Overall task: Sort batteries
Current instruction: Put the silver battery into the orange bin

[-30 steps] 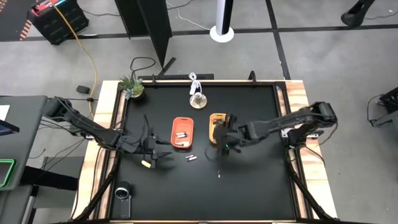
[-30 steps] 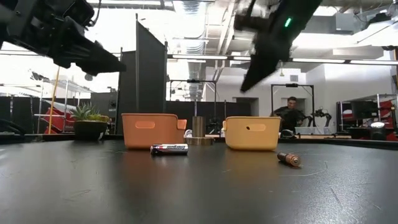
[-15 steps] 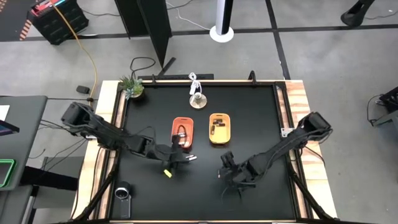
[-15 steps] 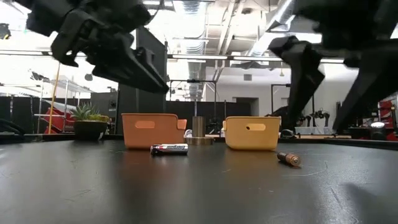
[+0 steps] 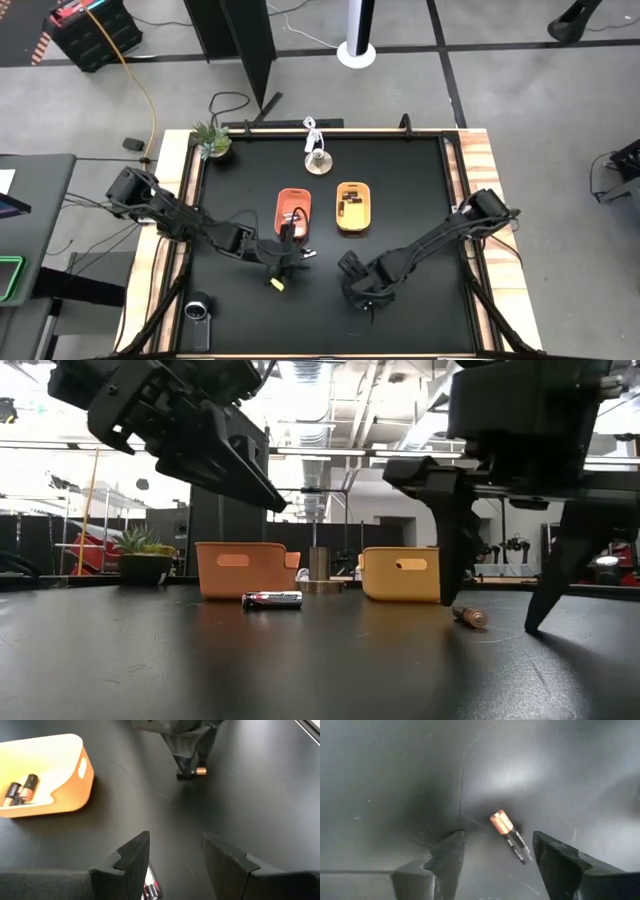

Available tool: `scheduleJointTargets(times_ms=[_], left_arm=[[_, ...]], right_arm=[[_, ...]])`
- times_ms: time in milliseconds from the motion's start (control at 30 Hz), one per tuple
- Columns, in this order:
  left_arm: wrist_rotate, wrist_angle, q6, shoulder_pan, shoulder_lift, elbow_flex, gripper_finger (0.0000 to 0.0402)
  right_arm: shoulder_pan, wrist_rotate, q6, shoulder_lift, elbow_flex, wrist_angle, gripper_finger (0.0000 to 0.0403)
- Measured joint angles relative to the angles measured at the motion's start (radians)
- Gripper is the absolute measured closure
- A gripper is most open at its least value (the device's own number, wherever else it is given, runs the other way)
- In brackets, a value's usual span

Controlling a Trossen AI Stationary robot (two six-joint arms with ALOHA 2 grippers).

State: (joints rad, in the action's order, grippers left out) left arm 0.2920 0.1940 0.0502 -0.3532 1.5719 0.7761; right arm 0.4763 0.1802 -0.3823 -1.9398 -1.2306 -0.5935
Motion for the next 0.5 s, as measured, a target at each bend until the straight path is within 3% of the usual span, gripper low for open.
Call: scheduleJointTargets(times_ms=[233, 500], left_arm=[[0.0, -0.01, 0.018, -0.017, 0.0, 0.0, 0.0228], [0.001, -0.011, 0.026, -0.018, 0.0, 0.0, 0.0228]], right_arm=[[-0.025, -0.039, -0.02, -0.017, -0.035, -0.031, 0.0205], [-0.032, -0.094, 0.054, -0.039, -0.036, -0.017, 0.0303]])
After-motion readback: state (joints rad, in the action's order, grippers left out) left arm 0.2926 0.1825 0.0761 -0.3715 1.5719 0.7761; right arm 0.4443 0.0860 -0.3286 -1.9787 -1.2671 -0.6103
